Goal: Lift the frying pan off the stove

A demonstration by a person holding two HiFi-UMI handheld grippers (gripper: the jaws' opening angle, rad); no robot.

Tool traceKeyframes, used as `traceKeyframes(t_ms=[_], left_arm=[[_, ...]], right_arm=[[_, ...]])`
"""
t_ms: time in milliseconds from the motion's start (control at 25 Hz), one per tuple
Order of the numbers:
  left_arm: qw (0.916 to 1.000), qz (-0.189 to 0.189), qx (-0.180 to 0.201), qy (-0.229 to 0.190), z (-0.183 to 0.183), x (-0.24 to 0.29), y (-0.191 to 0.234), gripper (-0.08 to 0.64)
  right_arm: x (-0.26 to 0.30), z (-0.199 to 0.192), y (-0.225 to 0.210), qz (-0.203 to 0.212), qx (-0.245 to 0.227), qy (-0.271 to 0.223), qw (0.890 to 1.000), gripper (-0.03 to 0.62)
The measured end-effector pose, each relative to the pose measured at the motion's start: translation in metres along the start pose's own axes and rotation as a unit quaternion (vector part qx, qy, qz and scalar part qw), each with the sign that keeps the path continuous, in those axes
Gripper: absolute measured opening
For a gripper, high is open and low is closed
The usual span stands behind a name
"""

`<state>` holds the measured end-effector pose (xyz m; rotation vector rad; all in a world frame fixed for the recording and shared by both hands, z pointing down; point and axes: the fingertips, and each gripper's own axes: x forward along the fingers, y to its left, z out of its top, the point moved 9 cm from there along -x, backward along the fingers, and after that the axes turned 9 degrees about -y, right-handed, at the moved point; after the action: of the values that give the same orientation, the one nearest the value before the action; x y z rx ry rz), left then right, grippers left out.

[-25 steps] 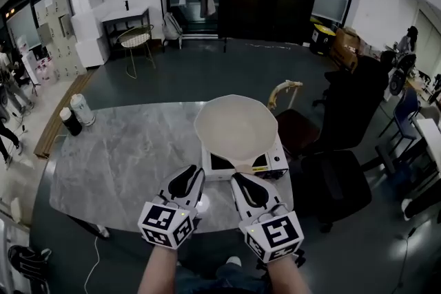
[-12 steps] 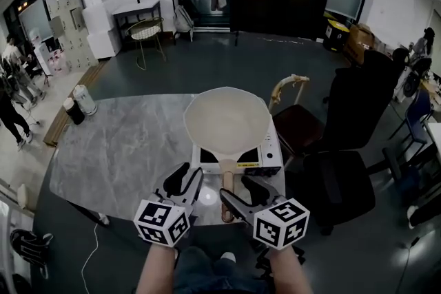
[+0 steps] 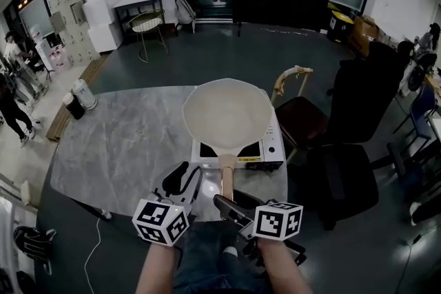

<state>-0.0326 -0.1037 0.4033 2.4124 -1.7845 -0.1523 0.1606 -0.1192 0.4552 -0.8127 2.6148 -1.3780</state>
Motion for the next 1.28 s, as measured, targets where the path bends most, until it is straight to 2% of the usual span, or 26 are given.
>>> traceKeyframes(t_ms=[80,160,200,240,280,400,480,560,640,760,880,1120,1240,1280], left_arm=[[1.0,-0.001,-0.002,-0.001,-0.001,0.002,0.002,0.135],[1.0,-0.002,-0.004,-0.003,-0.002,0.004,0.005,0.135],[1.0,-0.003,-0.006,-0.002,-0.003,0.005,0.006,0.135],[1.0,-0.004,-0.008,-0.002,-0.003,0.005,0.007,0.135],[0.9999,-0.007,-0.01,0.0,-0.004,0.005,0.008,0.135],[0.9991,-0.024,-0.033,0.011,-0.007,0.008,0.011,0.135],[0.9952,-0.049,-0.08,0.026,-0.011,0.014,0.014,0.14],[0.9834,-0.08,-0.158,0.043,-0.02,0.02,0.017,0.179],[0.965,-0.106,-0.233,0.056,-0.029,0.025,0.02,0.232],[0.9408,-0.126,-0.305,0.076,-0.042,0.035,0.022,0.273],[0.9221,-0.134,-0.351,0.093,-0.054,0.047,0.025,0.276],[0.8834,-0.165,-0.424,0.113,-0.075,0.074,0.025,0.275],[0.8664,-0.182,-0.448,0.126,-0.083,0.089,0.02,0.275],[0.8567,-0.188,-0.463,0.127,-0.085,0.094,0.018,0.275]], right_arm=[[0.003,-0.008,-0.004,0.023,0.081,0.007,0.996,0.29],[0.004,-0.014,-0.007,0.039,0.153,0.01,0.987,0.29],[0.004,-0.016,-0.009,0.04,0.179,0.012,0.983,0.269],[0.004,-0.017,-0.01,0.036,0.198,0.015,0.979,0.179],[0.004,-0.018,-0.01,0.03,0.208,0.02,0.977,0.139],[0.003,-0.018,-0.011,0.013,0.207,0.034,0.978,0.132],[0.002,-0.018,-0.013,0.012,0.208,0.033,0.978,0.127],[0.003,-0.019,-0.011,0.015,0.218,0.028,0.975,0.126],[0.002,-0.019,-0.01,0.015,0.218,0.027,0.976,0.127],[0.003,-0.016,-0.007,0.025,0.216,0.019,0.976,0.127],[0.006,-0.013,-0.005,0.046,0.205,0.011,0.978,0.127],[0.001,-0.021,-0.007,0.027,0.234,0.008,0.972,0.127],[0.001,-0.022,-0.007,0.025,0.234,0.008,0.972,0.127],[0.001,-0.022,-0.006,0.025,0.233,0.007,0.972,0.127]])
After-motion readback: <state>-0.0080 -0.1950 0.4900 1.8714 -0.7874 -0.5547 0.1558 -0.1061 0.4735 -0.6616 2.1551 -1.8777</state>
